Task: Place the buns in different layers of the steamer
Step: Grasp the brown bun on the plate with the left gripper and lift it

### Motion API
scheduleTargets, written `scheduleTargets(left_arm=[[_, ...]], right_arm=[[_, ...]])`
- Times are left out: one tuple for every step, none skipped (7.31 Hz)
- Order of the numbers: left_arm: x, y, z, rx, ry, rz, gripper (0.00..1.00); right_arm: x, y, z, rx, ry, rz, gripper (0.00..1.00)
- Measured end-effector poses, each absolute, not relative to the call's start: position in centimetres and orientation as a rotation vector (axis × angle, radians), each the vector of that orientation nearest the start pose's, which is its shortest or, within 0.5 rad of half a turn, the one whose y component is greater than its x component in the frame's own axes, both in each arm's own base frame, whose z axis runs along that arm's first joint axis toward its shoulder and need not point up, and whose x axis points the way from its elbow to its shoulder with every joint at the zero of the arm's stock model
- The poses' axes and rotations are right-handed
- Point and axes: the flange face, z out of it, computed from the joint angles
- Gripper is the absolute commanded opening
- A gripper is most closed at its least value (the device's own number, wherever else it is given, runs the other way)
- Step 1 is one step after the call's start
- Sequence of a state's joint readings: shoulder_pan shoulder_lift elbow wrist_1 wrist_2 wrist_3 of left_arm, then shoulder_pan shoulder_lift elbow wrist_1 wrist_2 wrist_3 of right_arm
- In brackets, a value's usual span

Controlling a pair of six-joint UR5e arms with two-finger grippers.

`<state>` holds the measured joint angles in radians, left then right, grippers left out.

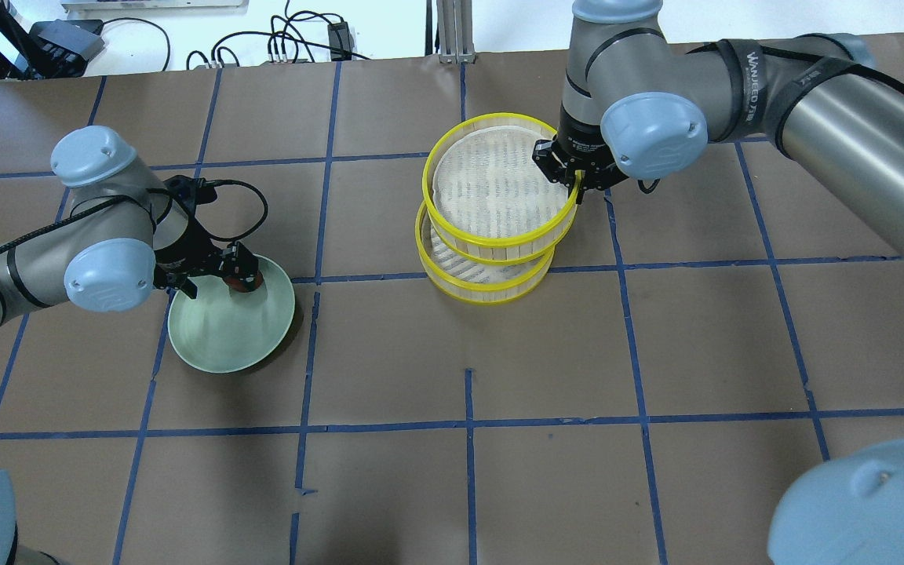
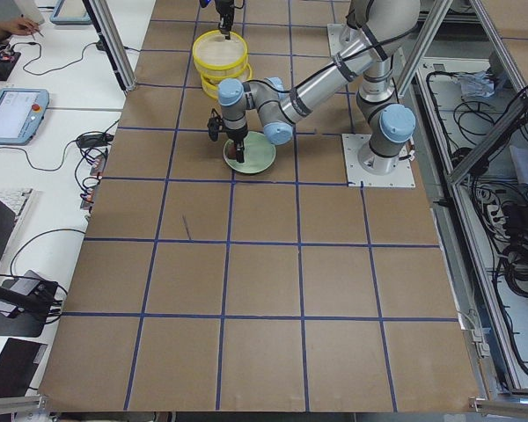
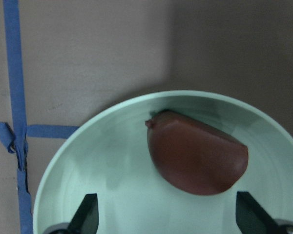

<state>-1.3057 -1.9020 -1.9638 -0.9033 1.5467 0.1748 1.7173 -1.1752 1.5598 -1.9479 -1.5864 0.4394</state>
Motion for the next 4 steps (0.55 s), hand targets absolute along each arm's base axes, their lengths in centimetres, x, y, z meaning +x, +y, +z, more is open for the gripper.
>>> scheduleTargets(left_arm=[[0.4, -55.0, 20.6, -0.173, 3.171, 0.051, 0.98], [-0.5, -55.6, 21.2, -0.200, 3.168, 0.026, 0.88], [-1.5, -56.0, 21.5, -0.208, 3.166, 0.015, 0.88], [-2.1, -56.2, 21.3, -0.203, 3.165, 0.022, 0.88]], right_arm=[[22.4, -59.9, 30.1, 0.456, 3.124, 0.010, 0.06], [22.6, -59.8, 29.5, 0.452, 3.125, 0.017, 0.06], [22.7, -59.7, 29.2, 0.451, 3.120, 0.018, 0.06], [22.8, -59.6, 29.1, 0.452, 3.111, 0.020, 0.06]])
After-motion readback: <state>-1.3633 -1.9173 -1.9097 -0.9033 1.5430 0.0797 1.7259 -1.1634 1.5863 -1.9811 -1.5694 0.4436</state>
